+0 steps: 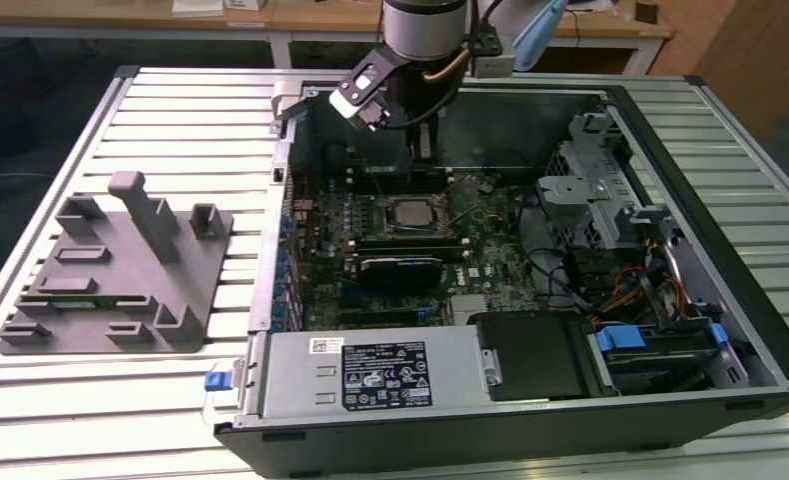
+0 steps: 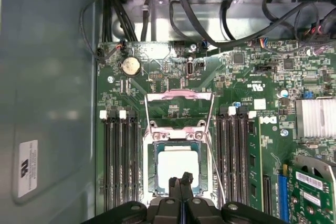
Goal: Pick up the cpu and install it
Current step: 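Close the cpu cover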
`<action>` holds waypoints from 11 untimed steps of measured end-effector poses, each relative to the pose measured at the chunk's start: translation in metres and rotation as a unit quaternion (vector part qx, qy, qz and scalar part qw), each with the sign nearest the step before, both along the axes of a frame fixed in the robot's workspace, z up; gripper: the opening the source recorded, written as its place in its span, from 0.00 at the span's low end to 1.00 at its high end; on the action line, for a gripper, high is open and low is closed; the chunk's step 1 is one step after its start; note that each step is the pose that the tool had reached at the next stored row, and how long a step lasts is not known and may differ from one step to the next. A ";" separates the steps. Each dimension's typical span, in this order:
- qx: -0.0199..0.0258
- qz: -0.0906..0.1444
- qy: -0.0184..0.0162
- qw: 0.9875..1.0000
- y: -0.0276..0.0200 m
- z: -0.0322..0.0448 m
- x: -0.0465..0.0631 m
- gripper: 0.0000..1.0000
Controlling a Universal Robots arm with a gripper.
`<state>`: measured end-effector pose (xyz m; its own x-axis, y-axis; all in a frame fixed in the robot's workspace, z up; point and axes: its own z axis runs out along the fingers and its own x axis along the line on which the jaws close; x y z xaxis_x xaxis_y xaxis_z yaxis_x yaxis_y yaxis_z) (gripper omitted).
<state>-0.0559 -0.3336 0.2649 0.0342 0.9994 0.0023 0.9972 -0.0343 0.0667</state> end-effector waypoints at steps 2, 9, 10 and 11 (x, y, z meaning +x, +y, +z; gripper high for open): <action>0.000 0.000 0.000 1.000 0.0000 0.0038 0.000 0.11; 0.000 0.000 0.000 1.000 0.0000 0.0160 0.000 0.11; 0.000 0.000 0.000 1.000 0.0000 0.0179 0.000 0.11; 0.000 0.000 0.000 1.000 0.0000 0.0194 0.000 0.11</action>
<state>-0.0559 -0.3336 0.2843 0.0342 0.9994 0.0024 0.9972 -0.0342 0.0668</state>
